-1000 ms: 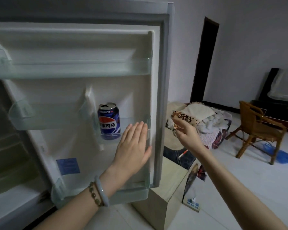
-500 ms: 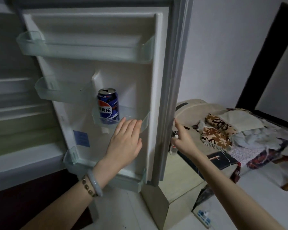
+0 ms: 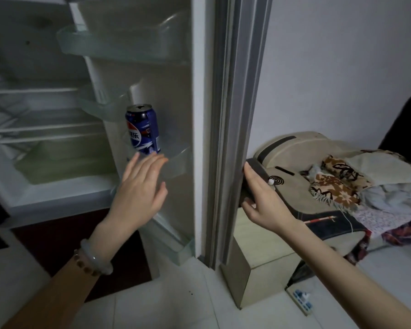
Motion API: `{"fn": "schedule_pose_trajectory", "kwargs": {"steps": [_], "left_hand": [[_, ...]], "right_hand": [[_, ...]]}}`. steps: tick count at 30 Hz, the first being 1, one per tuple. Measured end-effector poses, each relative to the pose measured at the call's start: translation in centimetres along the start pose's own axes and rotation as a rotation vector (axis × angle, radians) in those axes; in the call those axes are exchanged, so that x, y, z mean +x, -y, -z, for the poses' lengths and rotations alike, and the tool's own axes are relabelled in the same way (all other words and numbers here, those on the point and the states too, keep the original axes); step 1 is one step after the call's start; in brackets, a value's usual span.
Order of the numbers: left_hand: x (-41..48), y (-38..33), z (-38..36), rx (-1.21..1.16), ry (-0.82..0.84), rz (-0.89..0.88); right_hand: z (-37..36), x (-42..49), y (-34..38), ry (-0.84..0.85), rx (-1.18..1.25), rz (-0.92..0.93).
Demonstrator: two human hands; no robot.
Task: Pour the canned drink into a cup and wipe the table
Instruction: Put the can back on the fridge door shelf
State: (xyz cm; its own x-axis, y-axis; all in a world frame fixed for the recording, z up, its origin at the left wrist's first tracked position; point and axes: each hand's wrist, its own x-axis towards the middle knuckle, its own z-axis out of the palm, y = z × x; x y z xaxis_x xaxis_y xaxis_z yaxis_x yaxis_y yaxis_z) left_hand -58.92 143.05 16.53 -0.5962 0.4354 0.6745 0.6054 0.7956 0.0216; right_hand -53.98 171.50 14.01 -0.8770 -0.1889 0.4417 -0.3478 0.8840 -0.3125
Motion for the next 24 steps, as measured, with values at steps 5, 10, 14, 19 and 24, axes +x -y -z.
{"fn": "schedule_pose_trajectory", "kwargs": {"steps": [5,10,14,19,24], "left_hand": [[-3.4,1.3,2.3,-0.001,-0.042,0.128],[-7.5,-0.2,4.1,0.010,-0.161,0.128],[-10.4,-1.2,5.1,0.079,-0.188,-0.011],[-13.0,-0.4,7.2,0.113,-0.196,0.073],[-16.1,1.8,9.1,0.217,-0.181,0.148]], "right_hand": [[-0.6,-1.7,3.3,0.049,-0.081,0.183],[-2.0,-2.2,6.4,0.071,-0.037,0.392],[-3.9,-1.3,8.9,0.106,0.006,0.574],[-7.0,1.1,12.7,0.139,-0.007,0.786],[-10.6,4.0,17.7,0.150,0.017,0.883]]}}
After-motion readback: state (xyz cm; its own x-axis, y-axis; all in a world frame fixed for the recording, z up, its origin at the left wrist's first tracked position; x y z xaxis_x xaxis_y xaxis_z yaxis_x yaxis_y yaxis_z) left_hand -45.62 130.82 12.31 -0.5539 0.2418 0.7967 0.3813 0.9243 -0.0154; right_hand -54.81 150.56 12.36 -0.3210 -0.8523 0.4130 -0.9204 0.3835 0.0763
